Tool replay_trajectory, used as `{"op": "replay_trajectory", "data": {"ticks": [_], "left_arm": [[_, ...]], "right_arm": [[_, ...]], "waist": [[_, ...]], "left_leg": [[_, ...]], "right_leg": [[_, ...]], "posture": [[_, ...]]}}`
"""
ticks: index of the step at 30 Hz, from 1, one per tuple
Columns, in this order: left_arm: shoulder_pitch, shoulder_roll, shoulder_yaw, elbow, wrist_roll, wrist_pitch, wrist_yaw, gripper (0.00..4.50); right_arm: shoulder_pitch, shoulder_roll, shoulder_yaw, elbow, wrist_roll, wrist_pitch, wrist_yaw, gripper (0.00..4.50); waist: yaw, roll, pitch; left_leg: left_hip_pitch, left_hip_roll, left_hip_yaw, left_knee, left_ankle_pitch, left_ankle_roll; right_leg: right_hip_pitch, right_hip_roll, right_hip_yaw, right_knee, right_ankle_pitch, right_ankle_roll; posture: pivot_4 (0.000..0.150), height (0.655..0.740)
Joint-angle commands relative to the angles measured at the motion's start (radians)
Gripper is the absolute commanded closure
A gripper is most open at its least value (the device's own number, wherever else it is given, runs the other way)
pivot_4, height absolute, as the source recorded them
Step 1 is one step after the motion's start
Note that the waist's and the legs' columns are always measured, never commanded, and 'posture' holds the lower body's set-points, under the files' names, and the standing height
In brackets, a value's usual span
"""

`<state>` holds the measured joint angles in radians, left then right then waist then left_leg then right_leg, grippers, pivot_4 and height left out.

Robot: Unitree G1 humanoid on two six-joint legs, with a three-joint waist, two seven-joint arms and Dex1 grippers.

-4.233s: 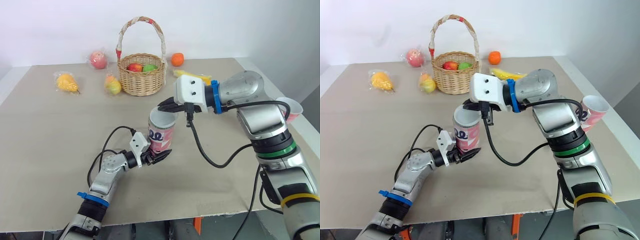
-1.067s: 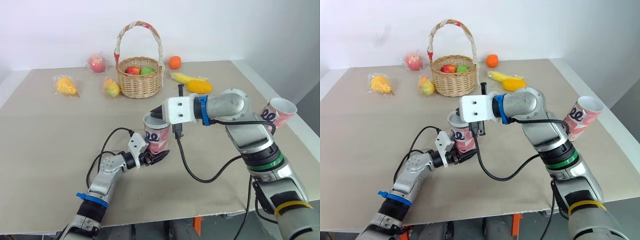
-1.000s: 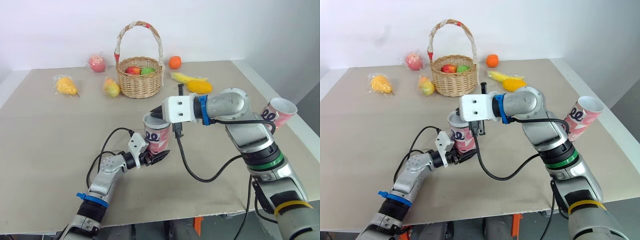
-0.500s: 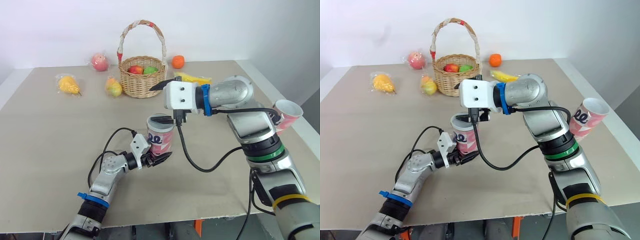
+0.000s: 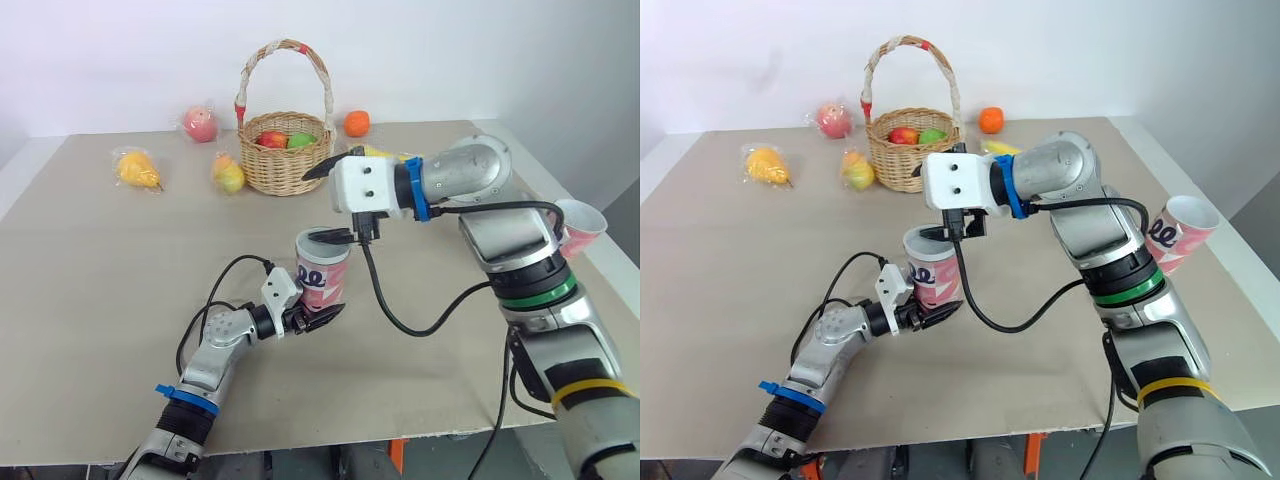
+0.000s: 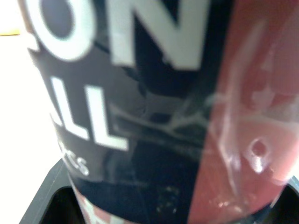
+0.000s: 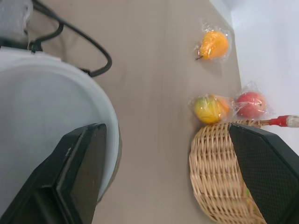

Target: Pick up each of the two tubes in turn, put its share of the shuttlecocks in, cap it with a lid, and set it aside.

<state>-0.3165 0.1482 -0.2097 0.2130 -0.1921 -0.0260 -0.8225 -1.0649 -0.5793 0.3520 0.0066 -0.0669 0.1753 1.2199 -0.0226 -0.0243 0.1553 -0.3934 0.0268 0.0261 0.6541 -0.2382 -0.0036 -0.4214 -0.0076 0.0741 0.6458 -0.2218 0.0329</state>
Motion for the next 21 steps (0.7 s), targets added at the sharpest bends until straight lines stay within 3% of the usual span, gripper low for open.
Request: {"op": "replay_trajectory", "data": {"ticks": [1,10,21], "left_arm": [[0.007,-0.004,-0.015,0.025,0.009,0.007,0.001,1.27],[0.008,-0.006,-0.018,0.024,0.010,0.007,0.003,1.27],[0.011,-0.008,-0.020,0.025,0.009,0.008,0.004,1.27]], "right_arm": [[-0.019,-0.005,0.013,0.025,-0.033,-0.027,-0.006,0.04],[-0.021,-0.004,0.024,0.067,-0.089,-0.093,-0.043,0.04],[-0.011,0.015,0.003,0.033,-0.043,-0.052,-0.021,0.04]], "waist": [[0.000,0.000,0.000],[0.000,0.000,0.000],[0.000,0.000,0.000]], "left_leg": [[0.000,0.000,0.000,0.000,0.000,0.000],[0.000,0.000,0.000,0.000,0.000,0.000],[0.001,0.000,0.000,0.000,0.000,0.000]], "right_leg": [[0.000,0.000,0.000,0.000,0.000,0.000],[0.000,0.000,0.000,0.000,0.000,0.000],[0.000,0.000,0.000,0.000,0.001,0.000]], "posture": [[0.150,0.7400],[0.150,0.7400],[0.150,0.7400]]}}
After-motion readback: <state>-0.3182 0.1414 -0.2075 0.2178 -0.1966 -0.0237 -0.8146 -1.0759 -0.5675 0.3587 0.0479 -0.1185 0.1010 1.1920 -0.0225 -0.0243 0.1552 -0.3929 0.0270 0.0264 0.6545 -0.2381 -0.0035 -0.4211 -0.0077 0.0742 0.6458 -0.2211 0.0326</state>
